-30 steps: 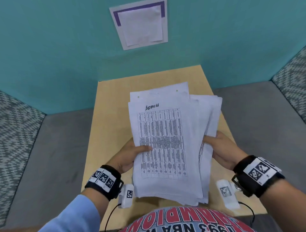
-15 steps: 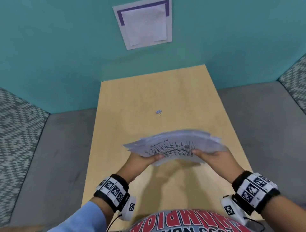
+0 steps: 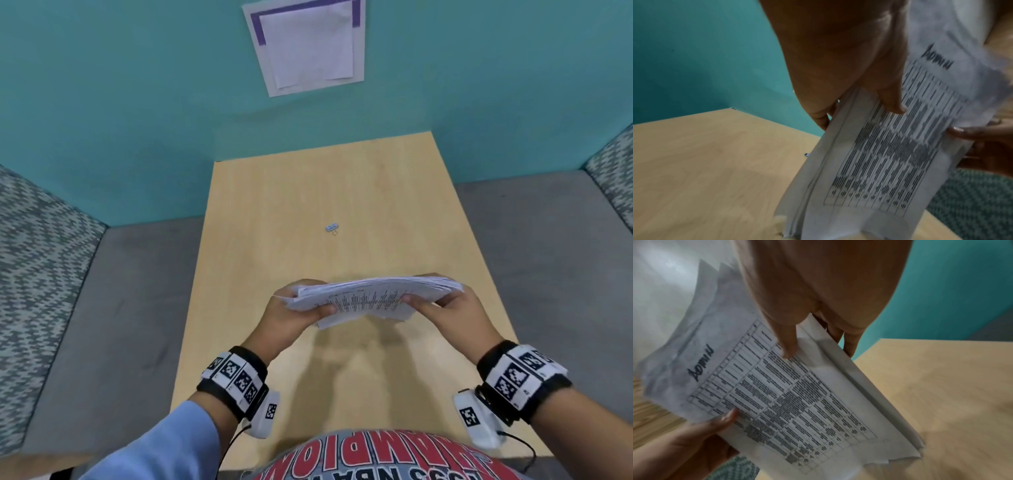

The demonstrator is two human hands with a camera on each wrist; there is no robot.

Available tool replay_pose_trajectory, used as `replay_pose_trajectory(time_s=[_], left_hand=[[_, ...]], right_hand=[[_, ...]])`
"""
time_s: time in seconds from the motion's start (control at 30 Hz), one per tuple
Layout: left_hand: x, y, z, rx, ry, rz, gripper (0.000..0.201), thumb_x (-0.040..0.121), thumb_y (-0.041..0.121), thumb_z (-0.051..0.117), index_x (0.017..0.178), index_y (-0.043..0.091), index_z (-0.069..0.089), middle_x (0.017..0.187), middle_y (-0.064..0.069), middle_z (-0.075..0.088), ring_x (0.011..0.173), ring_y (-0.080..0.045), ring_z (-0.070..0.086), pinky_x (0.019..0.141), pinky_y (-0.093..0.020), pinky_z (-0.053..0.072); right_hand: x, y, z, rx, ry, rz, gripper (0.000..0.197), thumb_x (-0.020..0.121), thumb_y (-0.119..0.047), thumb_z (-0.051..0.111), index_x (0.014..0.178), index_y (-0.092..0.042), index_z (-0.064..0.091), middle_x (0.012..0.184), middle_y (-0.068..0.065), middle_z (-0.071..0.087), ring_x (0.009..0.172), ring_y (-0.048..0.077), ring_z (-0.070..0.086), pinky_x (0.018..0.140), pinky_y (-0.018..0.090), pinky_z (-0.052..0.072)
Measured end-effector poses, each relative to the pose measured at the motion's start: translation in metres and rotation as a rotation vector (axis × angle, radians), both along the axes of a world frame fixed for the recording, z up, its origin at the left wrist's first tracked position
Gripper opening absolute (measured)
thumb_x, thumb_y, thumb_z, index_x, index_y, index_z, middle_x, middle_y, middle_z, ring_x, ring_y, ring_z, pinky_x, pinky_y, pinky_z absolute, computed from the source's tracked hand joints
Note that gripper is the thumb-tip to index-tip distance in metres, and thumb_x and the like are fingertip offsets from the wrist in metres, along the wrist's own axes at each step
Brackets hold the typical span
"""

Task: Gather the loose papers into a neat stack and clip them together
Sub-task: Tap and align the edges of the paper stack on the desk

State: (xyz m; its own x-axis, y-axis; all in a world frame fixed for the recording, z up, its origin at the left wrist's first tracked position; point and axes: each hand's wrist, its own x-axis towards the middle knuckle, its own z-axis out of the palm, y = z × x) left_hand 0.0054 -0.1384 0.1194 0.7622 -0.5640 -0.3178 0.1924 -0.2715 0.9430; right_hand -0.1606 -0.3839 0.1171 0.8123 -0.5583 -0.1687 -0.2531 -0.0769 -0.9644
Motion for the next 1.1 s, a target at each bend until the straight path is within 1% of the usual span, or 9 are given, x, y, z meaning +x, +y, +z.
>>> replay_pose_trajectory(time_s=[0.07, 0.13, 0.23, 0.37, 0.47, 0.57, 0.73, 0.9, 1.1], left_hand=[[-0.001, -0.002, 0.004, 0.021, 0.003, 0.007, 0.024, 0.086, -0.010, 0.082, 0.094, 0.012, 0.077, 0.078, 0.017, 0.081, 0.075, 0.008, 0.075, 0.071, -0.018, 0.057], [0.001, -0.002, 0.007, -0.012, -0.008, 0.054, 0.029, 0.084, -0.003, 0.086, 0.098, 0.022, 0.080, 0.088, 0.017, 0.084, 0.086, 0.002, 0.079, 0.079, -0.021, 0.060], [0.003, -0.001, 0.011, -0.082, -0.013, 0.143, 0.035, 0.081, 0.001, 0.090, 0.108, 0.020, 0.080, 0.101, 0.008, 0.086, 0.097, -0.008, 0.082, 0.082, -0.019, 0.063], [-0.001, 0.000, 0.010, -0.021, -0.020, 0.066, 0.038, 0.081, -0.004, 0.089, 0.114, 0.013, 0.078, 0.097, 0.018, 0.083, 0.091, 0.002, 0.078, 0.077, -0.016, 0.061], [-0.002, -0.002, 0.005, 0.061, -0.034, 0.030, 0.022, 0.088, -0.004, 0.083, 0.108, 0.001, 0.079, 0.091, 0.007, 0.080, 0.081, -0.001, 0.073, 0.074, -0.020, 0.058], [0.001, -0.006, 0.014, 0.028, -0.058, 0.065, 0.022, 0.089, -0.002, 0.083, 0.098, 0.018, 0.083, 0.093, 0.009, 0.083, 0.086, -0.004, 0.077, 0.079, -0.017, 0.060], [0.004, -0.007, 0.033, -0.056, -0.092, 0.109, 0.036, 0.082, -0.004, 0.087, 0.102, 0.024, 0.078, 0.093, 0.018, 0.085, 0.089, 0.003, 0.079, 0.077, -0.013, 0.060], [0.009, 0.001, 0.045, -0.003, -0.261, 0.102, 0.054, 0.075, 0.007, 0.096, 0.120, 0.022, 0.071, 0.102, 0.001, 0.081, 0.094, -0.003, 0.072, 0.083, -0.016, 0.057], [0.032, 0.001, 0.083, 0.232, -0.689, -0.140, 0.027, 0.085, 0.029, 0.089, 0.109, 0.033, 0.078, 0.107, 0.017, 0.080, 0.100, -0.006, 0.072, 0.092, -0.030, 0.057]], right_hand=[[0.005, 0.002, -0.001, 0.019, 0.017, -0.036, 0.019, 0.089, -0.013, 0.080, 0.108, -0.016, 0.079, 0.100, -0.005, 0.083, 0.101, 0.014, 0.077, 0.084, 0.019, 0.057], [0.006, 0.004, 0.006, 0.003, 0.003, -0.039, 0.016, 0.092, -0.016, 0.077, 0.106, -0.025, 0.078, 0.097, -0.013, 0.082, 0.096, 0.005, 0.076, 0.083, 0.023, 0.056], [0.002, 0.006, 0.020, 0.023, -0.078, -0.067, 0.017, 0.091, -0.012, 0.077, 0.103, -0.025, 0.075, 0.088, -0.021, 0.080, 0.084, -0.008, 0.073, 0.073, 0.008, 0.051], [-0.004, 0.006, 0.015, -0.034, -0.113, 0.007, 0.028, 0.087, -0.007, 0.081, 0.110, -0.021, 0.075, 0.108, -0.005, 0.079, 0.102, 0.010, 0.074, 0.086, 0.019, 0.057], [0.002, 0.006, 0.005, -0.035, -0.024, -0.004, 0.022, 0.091, -0.010, 0.078, 0.098, -0.030, 0.076, 0.095, -0.017, 0.079, 0.096, 0.012, 0.073, 0.075, 0.009, 0.052], [0.009, 0.007, 0.015, -0.032, 0.005, -0.059, 0.013, 0.094, -0.017, 0.075, 0.097, -0.029, 0.075, 0.077, -0.028, 0.076, 0.074, -0.005, 0.070, 0.063, 0.003, 0.046], [0.005, 0.006, 0.035, 0.018, -0.161, -0.086, 0.025, 0.087, -0.012, 0.082, 0.111, -0.018, 0.076, 0.100, -0.012, 0.082, 0.090, -0.002, 0.075, 0.076, 0.010, 0.056], [0.004, 0.002, 0.026, -0.009, -0.080, -0.020, 0.024, 0.082, -0.006, 0.086, 0.100, -0.019, 0.077, 0.096, -0.006, 0.079, 0.085, 0.005, 0.072, 0.072, 0.010, 0.053], [0.011, 0.000, 0.020, 0.030, -0.076, 0.031, 0.016, 0.087, -0.007, 0.082, 0.092, -0.022, 0.079, 0.089, -0.008, 0.081, 0.081, 0.004, 0.072, 0.070, 0.011, 0.051]])
